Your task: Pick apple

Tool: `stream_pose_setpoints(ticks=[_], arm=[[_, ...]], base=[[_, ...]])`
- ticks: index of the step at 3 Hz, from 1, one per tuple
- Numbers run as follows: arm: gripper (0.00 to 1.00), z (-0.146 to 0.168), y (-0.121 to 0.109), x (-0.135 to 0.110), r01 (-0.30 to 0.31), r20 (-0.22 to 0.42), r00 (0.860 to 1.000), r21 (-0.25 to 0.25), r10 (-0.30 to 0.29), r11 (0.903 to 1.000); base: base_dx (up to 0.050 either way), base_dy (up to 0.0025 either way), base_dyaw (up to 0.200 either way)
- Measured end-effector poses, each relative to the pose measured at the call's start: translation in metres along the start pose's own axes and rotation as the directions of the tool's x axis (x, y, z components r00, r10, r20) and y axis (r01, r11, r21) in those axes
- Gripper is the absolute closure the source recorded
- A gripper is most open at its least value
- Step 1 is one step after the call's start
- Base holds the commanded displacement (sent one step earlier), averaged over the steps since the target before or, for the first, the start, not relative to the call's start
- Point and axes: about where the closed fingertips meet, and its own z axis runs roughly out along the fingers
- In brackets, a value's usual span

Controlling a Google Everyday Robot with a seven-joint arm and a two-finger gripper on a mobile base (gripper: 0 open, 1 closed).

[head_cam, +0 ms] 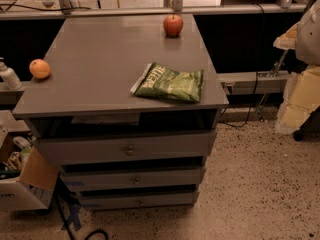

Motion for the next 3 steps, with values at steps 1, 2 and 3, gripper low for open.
stream_pose_setpoints(ticks=[1,2,3], arm=[[0.00,-0.0004,-0.0001,-0.0002,0.000,0.000,1.000,0.002,0.000,1.0000],[0.00,-0.0004,-0.0001,-0.0002,0.000,0.001,1.000,0.002,0.000,1.0000],[0.00,-0.0004,-0.0001,-0.0002,0.000,0.001,1.000,0.002,0.000,1.0000]], base=[[0.099,0.00000,0.000],[0.100,0.00000,0.000],[0.000,0.00000,0.000]])
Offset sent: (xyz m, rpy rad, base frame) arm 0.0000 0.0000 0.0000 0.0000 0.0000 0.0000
